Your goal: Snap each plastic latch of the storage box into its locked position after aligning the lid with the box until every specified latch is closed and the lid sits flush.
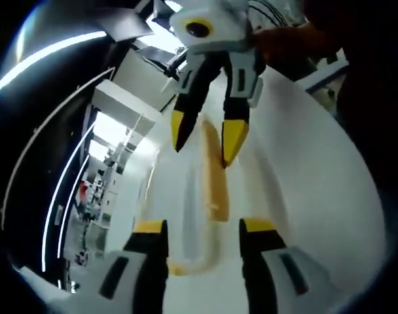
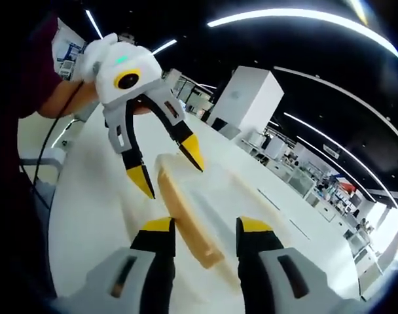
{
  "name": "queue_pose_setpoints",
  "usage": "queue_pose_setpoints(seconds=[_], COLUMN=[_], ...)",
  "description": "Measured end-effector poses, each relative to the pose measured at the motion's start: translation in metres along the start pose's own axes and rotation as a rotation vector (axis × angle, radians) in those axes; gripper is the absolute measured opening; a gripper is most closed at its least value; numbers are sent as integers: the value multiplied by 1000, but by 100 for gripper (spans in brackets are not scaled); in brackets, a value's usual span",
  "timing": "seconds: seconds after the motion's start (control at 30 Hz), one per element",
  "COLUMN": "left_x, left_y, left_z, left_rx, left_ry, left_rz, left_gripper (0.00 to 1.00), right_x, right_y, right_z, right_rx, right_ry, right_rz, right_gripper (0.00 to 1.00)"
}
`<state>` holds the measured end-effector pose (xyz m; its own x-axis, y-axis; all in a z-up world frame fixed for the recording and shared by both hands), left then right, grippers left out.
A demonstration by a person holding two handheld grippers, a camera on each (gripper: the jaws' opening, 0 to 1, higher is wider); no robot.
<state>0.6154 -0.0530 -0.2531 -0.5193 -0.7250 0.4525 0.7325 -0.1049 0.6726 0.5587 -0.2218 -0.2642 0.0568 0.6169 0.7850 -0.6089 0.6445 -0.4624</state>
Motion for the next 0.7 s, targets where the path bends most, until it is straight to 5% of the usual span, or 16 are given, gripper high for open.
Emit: queue_pose_setpoints(seconds=[0.27, 0.37, 0.53, 0.7], left_x=[0, 7, 20, 22], left_y=[5, 11, 38, 69], left_z=[0, 7, 22, 14], left_rx=[-27, -51, -29, -26], left_ry=[-27, -108, -172, -153], left_rz=[23, 84, 98, 133], left_gripper=[42, 42, 44, 44], right_x=[-1, -2, -3, -3], right_y=[-1, -2, -1, -2], right_z=[-1, -2, -3, -3], right_rx=[-3, -7, -19, -22], right_ry=[-8, -14, -26, -31], right_rz=[0, -2, 9, 4], right_gripper=[36, 36, 37, 37])
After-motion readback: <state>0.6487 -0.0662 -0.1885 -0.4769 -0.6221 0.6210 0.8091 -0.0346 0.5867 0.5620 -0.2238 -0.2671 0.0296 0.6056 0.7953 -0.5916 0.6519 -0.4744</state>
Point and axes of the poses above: the point that each gripper's makers call its tool centre point, and the gripper's own axes: z roughly backward along the fingers, y roughly to its left, x roughly out of its top, the point moved 9 cm from there along z, roughly backward along the fingers, and after that the axes turned 7 degrees about y, right-handed, at the moved point
